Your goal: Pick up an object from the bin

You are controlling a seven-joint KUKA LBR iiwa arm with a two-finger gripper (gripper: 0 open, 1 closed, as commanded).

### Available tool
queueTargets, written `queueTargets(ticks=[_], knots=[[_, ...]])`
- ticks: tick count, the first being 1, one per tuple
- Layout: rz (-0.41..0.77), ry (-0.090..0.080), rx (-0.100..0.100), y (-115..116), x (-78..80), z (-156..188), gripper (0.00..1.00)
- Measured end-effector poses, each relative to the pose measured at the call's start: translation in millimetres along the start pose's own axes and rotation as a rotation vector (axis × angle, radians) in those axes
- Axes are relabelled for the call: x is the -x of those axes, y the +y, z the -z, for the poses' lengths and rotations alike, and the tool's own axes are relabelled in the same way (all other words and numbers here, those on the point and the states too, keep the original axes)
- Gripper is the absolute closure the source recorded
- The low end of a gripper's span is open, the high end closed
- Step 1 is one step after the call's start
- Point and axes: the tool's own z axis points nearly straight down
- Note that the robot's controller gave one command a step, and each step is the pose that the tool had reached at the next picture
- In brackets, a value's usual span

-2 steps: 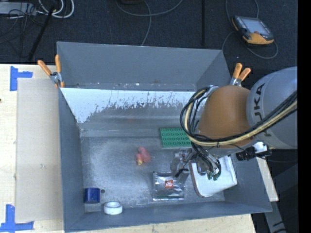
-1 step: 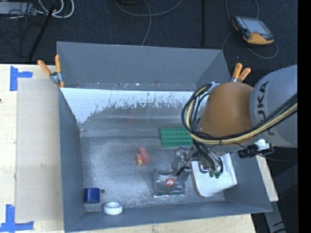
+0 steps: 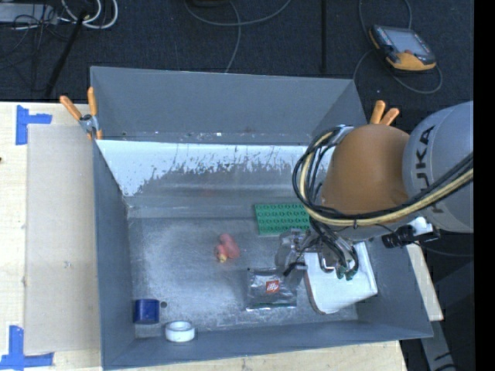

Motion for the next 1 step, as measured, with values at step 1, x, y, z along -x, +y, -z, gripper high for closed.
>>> queueTargets(ticks=[1], knots=[[0.004,-0.001,0.0,0.3,1.0,22.2,1.0]])
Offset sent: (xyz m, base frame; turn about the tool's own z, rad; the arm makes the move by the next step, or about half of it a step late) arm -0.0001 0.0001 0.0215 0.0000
